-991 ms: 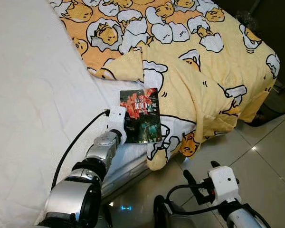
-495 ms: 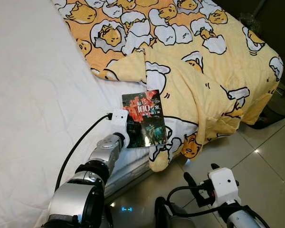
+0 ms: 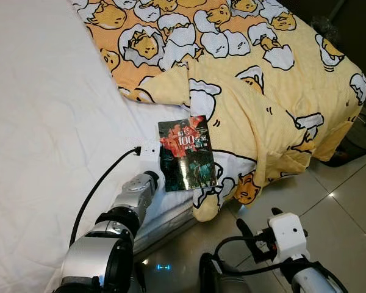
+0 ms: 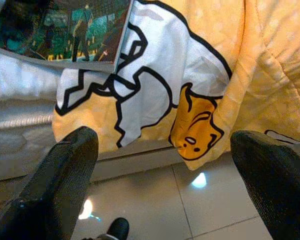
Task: Clean up the room
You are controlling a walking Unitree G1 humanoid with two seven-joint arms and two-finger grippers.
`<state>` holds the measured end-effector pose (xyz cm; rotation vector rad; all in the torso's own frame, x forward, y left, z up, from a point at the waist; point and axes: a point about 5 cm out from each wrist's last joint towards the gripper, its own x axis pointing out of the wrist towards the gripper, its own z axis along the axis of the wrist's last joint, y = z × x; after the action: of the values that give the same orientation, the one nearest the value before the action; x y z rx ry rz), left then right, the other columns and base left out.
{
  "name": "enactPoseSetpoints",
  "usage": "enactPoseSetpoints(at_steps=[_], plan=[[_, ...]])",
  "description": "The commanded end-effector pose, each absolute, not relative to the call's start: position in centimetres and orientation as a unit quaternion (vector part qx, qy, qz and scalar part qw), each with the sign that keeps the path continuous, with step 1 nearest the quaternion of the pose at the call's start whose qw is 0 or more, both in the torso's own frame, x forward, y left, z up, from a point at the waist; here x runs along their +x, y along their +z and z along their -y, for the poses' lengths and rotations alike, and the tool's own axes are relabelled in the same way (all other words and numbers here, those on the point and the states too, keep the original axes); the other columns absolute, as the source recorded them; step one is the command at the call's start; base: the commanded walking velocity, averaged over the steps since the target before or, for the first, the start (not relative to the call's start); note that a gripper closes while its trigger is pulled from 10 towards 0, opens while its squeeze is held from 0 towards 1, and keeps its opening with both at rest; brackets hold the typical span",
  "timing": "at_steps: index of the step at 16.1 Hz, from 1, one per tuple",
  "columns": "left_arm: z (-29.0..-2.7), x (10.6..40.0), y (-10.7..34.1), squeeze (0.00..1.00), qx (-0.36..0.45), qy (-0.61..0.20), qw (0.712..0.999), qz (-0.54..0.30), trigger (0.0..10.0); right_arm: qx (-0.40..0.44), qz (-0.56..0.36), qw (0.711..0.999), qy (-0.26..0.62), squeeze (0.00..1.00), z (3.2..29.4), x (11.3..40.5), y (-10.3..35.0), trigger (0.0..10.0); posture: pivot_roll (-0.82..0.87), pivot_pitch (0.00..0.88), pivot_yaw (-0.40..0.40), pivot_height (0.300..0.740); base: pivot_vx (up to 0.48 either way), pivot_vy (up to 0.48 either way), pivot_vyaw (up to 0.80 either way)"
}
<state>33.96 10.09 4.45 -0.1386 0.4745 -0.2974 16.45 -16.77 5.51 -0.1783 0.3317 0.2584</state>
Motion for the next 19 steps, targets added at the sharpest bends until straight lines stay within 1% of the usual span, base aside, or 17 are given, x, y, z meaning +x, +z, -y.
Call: enactPoseSetpoints(at_steps=[1,5,12,15,19], plan=[[-9.0,31.5,1.4,0.0,-0.063,-0.167,0.935,-0.307,0.0,-0.069,-0.158,0.975,0.143,0.0,16.9,16.3,5.9,10.0,-0.24,0.287,-0.07,0.74,0.0,0.0,0.0],[-9.4,31.9,1.9,0.0,-0.065,-0.156,0.944,-0.285,0.0,-0.069,-0.159,0.974,0.145,0.0,17.0,16.6,6.0,10.0,-0.23,0.291,-0.068,0.74,0.0,0.0,0.0],[-9.7,32.2,2.2,0.0,-0.067,-0.158,0.948,-0.268,0.0,-0.067,-0.164,0.973,0.149,0.0,16.9,16.6,5.7,10.0,-0.22,0.293,-0.067,0.74,0.0,0.0,0.0],[-10.5,32.9,3.2,0.0,-0.089,-0.152,0.954,-0.245,0.0,-0.067,-0.16,0.973,0.15,0.0,16.7,17.2,5.6,10.0,-0.21,0.264,-0.058,0.74,0.0,0.0,0.0],[-12.8,35.0,6.0,0.0,-0.096,-0.142,0.967,-0.189,0.0,-0.058,-0.133,0.978,0.148,0.0,15.6,20.5,5.0,10.0,-0.13,0.105,-0.007,0.74,0.0,0.0,0.0]])
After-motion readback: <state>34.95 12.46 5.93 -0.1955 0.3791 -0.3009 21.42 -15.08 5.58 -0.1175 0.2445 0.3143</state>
